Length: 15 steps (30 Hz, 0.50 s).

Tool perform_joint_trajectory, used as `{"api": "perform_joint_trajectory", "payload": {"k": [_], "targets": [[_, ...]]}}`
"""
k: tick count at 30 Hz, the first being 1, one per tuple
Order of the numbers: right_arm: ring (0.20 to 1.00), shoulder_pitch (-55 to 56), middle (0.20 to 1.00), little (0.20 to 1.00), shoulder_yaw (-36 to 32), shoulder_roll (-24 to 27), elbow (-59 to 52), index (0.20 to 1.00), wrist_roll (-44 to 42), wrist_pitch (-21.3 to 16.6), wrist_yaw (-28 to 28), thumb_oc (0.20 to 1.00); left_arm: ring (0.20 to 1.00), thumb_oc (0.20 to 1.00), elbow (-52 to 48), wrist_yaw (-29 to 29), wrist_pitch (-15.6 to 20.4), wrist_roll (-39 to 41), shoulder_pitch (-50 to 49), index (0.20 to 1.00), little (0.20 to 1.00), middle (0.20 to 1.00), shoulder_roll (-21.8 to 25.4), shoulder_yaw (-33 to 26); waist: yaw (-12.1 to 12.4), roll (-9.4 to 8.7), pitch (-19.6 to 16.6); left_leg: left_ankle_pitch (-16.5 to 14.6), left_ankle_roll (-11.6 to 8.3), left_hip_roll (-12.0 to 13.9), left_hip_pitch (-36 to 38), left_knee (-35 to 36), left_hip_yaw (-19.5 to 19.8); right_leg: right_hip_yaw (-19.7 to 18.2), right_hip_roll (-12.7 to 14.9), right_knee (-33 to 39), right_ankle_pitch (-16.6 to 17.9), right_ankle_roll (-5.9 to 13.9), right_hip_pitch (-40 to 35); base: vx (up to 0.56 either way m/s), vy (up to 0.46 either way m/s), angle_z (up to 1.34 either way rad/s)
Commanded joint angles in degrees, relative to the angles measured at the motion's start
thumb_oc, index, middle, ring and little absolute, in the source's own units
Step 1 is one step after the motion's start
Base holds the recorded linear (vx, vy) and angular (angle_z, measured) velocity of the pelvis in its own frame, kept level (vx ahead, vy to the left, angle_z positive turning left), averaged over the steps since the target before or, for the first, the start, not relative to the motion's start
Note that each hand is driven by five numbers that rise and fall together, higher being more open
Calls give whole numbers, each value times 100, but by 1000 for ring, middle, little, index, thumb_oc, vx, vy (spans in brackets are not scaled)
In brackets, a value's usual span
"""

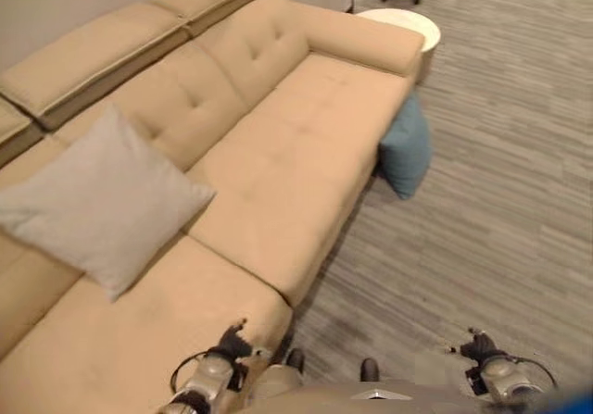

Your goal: Pick up all the scattered cushions and arrange them neatly on the sofa.

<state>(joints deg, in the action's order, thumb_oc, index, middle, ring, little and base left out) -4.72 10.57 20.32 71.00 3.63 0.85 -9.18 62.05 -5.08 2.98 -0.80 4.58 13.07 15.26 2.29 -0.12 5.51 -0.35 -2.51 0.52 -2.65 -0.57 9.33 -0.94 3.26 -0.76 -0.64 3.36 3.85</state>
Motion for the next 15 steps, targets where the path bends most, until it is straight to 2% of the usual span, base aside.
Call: {"api": "perform_joint_trajectory", "payload": {"k": [1, 4, 6, 7, 8, 9, 11, 14, 15], "targets": [[1000, -150, 1000, 1000, -21, 1, -51, 1000, -66, 23, -61, 1000, 1000, 1000, 119, -78, 16, -179, 101, 1000, 1000, 1000, 25, 10, 145, -147, 93, -487, 115, -392, -120, -507, -191, 258, 239, -66, 528, 636, 248, -105, 173, -90], [1000, -118, 1000, 1000, -76, -73, -46, 1000, -57, 27, -64, 1000, 1000, 1000, 67, -93, 13, -207, 134, 1000, 1000, 1000, 93, 36, 40, -157, 181, -388, 241, -446, -30, -265, -399, 158, 312, -237, 708, 836, 530, -120, 163, -70], [1000, -136, 1000, 1000, -85, -85, -59, 1000, -68, 30, -71, 1000, 1000, 1000, 75, -92, -1, -217, 168, 1000, 1000, 1000, 129, 52, 21, -171, 235, -346, 267, -437, -20, -240, -476, 167, 297, -345, 725, 856, 604, -98, 59, -57], [1000, -134, 1000, 1000, -86, -108, -64, 1000, -65, 23, -85, 1000, 1000, 1000, 99, -103, -14, -219, 200, 1000, 1000, 1000, 165, 42, 34, -176, 265, -317, 293, -408, -24, -227, -571, 289, 308, -408, 719, 850, 645, -159, 76, -52], [1000, -85, 1000, 1000, -94, -118, -73, 1000, -56, -19, -114, 1000, 1000, 1000, 118, -123, -21, -182, 209, 1000, 1000, 1000, 217, 0, 133, -155, 282, -285, 294, -325, -17, -177, -803, 973, 435, -489, 611, 692, 603, -106, 48, -80], [1000, -83, 1000, 1000, -95, -117, -75, 1000, -55, -18, -114, 1000, 1000, 1000, 118, -123, -21, -182, 209, 1000, 1000, 1000, 217, 1, 128, -152, 289, -287, 293, -324, -6, -175, -797, 980, 435, -493, 603, 692, 593, -64, 36, -84], [1000, -54, 1000, 1000, -123, -151, -56, 1000, -118, -50, -121, 1000, 1000, 1000, 142, -114, -39, -129, 164, 1000, 1000, 1000, 265, -101, 167, -142, 216, -213, 327, -231, 57, -36, -1027, 1630, 442, -743, 361, 540, 471, -21, 13, -112], [1000, -12, 1000, 1000, -164, -170, -16, 1000, -200, -62, -128, 1000, 1000, 1000, 249, -108, -42, -139, 111, 1000, 1000, 1000, 270, -132, 236, -198, 159, -192, 325, -251, 46, -24, -1231, 1825, 370, -621, 214, 498, 208, -15, -33, -56], [1000, -9, 1000, 1000, -169, -183, 1, 1000, -221, -65, -130, 1000, 1000, 1000, 276, -109, -44, -143, 82, 1000, 1000, 1000, 254, -144, 248, -228, 137, -194, 309, -258, 59, -14, -1274, 1781, 329, -541, 192, 482, 169, 25, -96, -49]]}}
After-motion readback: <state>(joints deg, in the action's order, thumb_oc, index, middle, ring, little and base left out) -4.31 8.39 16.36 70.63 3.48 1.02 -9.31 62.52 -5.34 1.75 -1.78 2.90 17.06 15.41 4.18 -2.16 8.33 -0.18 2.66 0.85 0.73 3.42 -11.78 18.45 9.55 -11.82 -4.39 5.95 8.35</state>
